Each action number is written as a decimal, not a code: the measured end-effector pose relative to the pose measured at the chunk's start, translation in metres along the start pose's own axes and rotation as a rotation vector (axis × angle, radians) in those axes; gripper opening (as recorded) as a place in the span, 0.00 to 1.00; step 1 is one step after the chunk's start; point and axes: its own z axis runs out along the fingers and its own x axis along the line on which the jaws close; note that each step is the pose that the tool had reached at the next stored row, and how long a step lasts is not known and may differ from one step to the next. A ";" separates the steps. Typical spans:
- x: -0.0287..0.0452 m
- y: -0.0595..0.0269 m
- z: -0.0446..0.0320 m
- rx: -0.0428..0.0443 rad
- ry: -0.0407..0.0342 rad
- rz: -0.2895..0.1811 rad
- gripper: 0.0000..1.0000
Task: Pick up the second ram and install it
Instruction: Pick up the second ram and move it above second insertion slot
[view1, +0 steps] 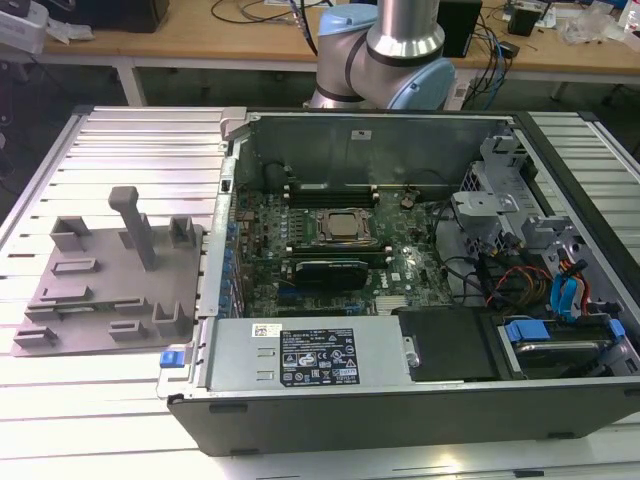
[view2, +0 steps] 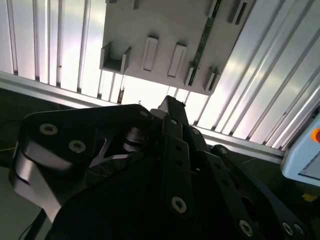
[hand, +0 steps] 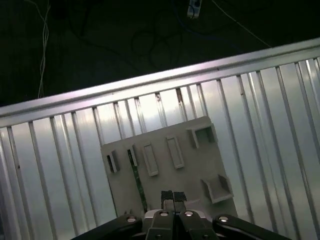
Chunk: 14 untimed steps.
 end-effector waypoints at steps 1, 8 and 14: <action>0.0000 0.0000 0.0000 -0.0003 0.0005 -0.012 0.08; 0.0000 0.0000 0.0000 -0.0022 0.0042 -0.094 0.08; 0.0000 0.0000 0.0000 -0.0043 0.0083 -0.184 0.08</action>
